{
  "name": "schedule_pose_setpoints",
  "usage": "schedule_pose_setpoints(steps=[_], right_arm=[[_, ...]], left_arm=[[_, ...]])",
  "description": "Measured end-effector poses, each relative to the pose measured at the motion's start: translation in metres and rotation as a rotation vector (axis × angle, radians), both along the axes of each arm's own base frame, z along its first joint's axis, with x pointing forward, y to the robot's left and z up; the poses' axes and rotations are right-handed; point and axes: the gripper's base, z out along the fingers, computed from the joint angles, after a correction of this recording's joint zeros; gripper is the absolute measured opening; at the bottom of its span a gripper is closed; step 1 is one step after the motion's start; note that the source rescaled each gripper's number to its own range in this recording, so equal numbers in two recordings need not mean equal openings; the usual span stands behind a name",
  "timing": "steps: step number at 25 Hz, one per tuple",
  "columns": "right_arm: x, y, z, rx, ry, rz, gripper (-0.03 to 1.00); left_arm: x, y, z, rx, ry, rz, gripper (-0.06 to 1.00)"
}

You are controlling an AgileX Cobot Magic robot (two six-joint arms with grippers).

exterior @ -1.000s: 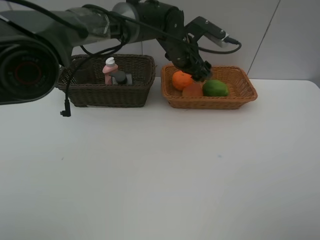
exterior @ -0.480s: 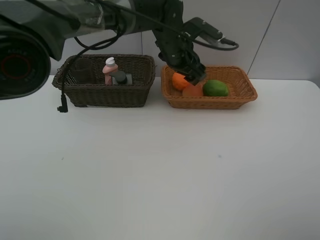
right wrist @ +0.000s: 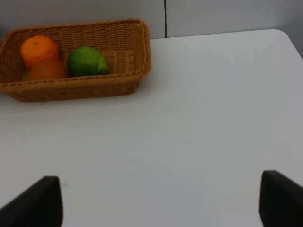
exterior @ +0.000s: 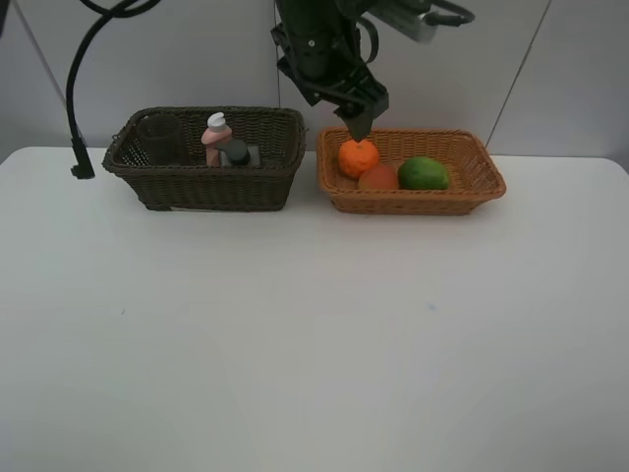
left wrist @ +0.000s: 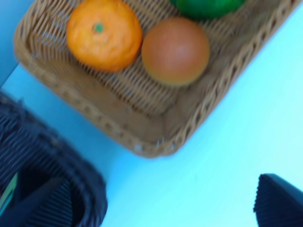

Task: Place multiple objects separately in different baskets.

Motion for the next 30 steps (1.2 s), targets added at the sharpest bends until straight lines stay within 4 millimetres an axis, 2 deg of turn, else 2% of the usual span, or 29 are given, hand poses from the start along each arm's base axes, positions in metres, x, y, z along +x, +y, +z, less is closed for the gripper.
schedule_pose_setpoints(steps=[7,10,18,25,30], right_arm=[[0.000,0.000,0.000,0.000,0.000,0.000,0.84],[0.000,0.000,0.000,0.000,0.000,0.000,0.84],[0.000,0.000,0.000,0.000,0.000,0.000,0.84],[0.000,0.000,0.000,0.000,0.000,0.000,0.84],[0.000,0.000,0.000,0.000,0.000,0.000,0.84]], left_arm=[[-0.024,0.024,0.042,0.030,-0.015,0.021,1.00],[-0.037,0.035,0.048,0.037,-0.002,0.039,1.00],[-0.077,0.077,0.048,0.066,0.045,0.109,1.00],[-0.113,0.126,0.052,0.057,0.058,0.206,1.00],[-0.137,0.165,0.047,0.062,0.079,0.287,1.00]])
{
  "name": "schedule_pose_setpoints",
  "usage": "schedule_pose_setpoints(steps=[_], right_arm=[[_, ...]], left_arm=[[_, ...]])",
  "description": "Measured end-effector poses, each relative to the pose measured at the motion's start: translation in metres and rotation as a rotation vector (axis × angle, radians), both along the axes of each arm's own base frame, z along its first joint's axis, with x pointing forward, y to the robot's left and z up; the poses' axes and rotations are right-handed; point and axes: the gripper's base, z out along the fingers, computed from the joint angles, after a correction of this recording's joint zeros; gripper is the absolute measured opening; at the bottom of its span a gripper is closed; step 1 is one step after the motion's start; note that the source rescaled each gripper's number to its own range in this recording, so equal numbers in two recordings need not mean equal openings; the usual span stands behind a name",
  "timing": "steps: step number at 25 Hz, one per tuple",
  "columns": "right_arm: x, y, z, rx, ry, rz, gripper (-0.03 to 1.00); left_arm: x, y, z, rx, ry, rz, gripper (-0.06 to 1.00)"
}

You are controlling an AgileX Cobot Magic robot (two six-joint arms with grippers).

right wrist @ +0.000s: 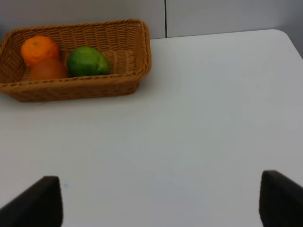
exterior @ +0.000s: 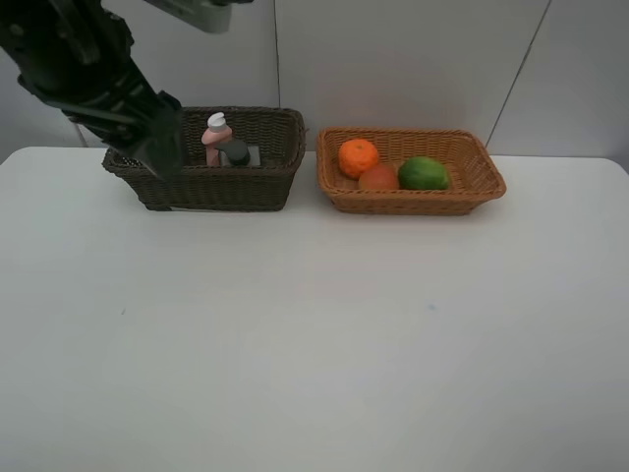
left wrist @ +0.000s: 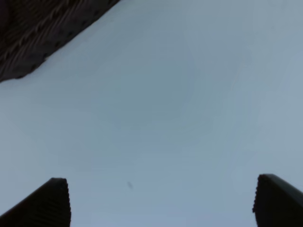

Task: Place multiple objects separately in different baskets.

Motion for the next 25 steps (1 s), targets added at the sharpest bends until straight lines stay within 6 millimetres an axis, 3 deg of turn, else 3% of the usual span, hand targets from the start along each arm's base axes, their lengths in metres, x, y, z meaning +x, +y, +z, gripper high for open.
schedule_pose_setpoints(steps=[14,25], right_arm=[[0.000,0.000,0.000,0.000,0.000,0.000,0.84],[0.000,0.000,0.000,0.000,0.000,0.000,0.84]], left_arm=[[-0.084,0.095,-0.008,-0.065,-0.048,0.258,1.00],[-0.167,0.141,-0.017,-0.178,-0.215,0.527,1.00]])
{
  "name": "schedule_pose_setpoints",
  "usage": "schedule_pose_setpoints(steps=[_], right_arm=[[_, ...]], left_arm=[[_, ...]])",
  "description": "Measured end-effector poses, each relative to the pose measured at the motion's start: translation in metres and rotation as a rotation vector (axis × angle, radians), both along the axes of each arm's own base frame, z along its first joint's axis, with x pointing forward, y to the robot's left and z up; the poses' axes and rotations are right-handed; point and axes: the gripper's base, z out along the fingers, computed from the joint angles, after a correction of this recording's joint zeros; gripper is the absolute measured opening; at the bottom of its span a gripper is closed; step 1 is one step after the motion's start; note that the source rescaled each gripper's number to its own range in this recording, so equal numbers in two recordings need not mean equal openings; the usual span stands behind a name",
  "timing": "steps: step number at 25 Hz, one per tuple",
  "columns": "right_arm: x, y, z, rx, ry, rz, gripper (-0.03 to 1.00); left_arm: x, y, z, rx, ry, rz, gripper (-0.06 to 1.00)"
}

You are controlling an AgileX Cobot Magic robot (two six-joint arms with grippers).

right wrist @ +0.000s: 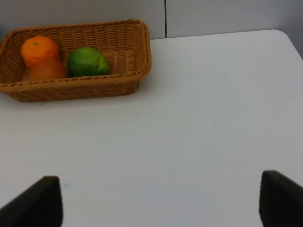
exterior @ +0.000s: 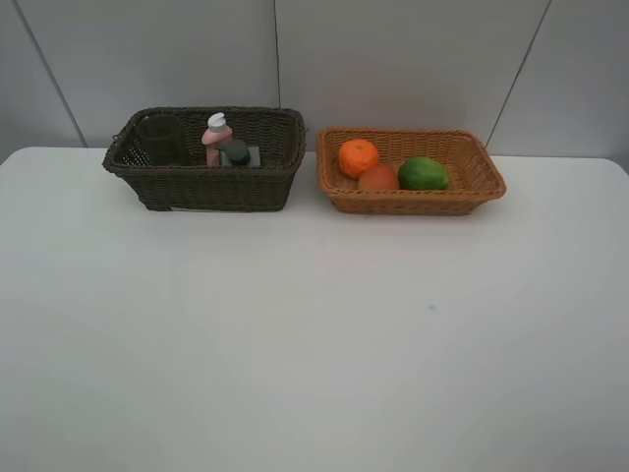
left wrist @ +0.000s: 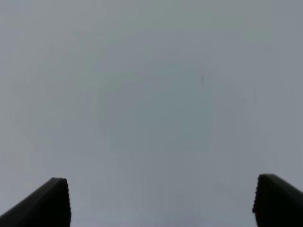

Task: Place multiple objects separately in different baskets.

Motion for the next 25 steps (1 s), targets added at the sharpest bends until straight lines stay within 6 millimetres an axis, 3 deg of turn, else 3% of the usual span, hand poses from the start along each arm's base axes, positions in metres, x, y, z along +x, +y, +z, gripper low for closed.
schedule_pose_setpoints(steps=[9,19,25], right_arm=[[0.000,0.000,0.000,0.000,0.000,0.000,0.84],[0.000,0.000,0.000,0.000,0.000,0.000,0.84],[0.000,0.000,0.000,0.000,0.000,0.000,0.84]], left_arm=[[-0.057,0.003,-0.003,-0.051,-0.175,0.150,1.00],[-0.078,-0.002,-0.025,-0.090,-0.247,0.134,1.00],[-0.089,-0.004,-0.025,-0.084,-0.353,0.125,1.00]])
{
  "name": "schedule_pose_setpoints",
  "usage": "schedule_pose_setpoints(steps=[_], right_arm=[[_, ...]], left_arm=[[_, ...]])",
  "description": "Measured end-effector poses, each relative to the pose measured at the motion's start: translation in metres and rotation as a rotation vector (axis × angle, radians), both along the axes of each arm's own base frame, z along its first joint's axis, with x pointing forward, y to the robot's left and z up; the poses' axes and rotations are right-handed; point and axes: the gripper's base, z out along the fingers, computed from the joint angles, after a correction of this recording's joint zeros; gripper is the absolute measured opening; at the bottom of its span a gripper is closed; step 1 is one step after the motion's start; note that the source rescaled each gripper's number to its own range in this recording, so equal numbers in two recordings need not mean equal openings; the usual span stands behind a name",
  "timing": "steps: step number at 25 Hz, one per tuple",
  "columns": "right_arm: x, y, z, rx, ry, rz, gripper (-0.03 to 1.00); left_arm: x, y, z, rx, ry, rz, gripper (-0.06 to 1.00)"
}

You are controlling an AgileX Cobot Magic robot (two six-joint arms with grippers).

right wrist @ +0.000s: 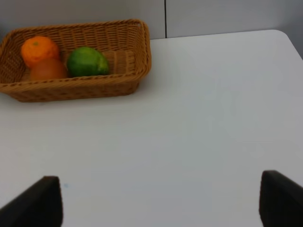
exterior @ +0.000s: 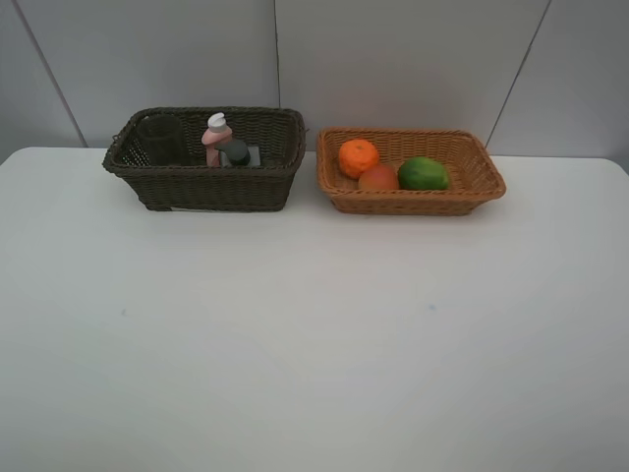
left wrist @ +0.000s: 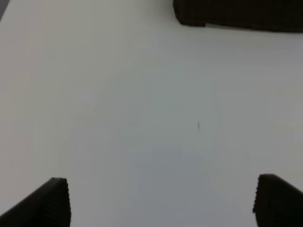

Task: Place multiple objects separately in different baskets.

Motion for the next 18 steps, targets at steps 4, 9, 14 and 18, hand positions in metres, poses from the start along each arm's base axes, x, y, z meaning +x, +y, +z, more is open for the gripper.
schedule_pose_setpoints(steps=[4,9,14,18], right_arm=[[0.0000,0.0000,0.0000,0.000,0.000,0.000,0.84],[0.0000,0.0000,0.0000,0.000,0.000,0.000,0.84],[0.0000,0.0000,0.0000,0.000,0.000,0.000,0.84],[0.0000,0.0000,0.0000,0.000,0.000,0.000,0.84]], left_arm=[[-0.0041,-0.0004,-0.0035,0.025,-0.066,-0.014,1.00],[-0.0013,-0.0001,-0.0057,0.045,-0.090,-0.026,1.00],[-0.0011,-0.0001,-0.0058,0.048,-0.091,-0.028,1.00],[-0.0011,0.0000,-0.0058,0.052,-0.091,-0.038,1.00]])
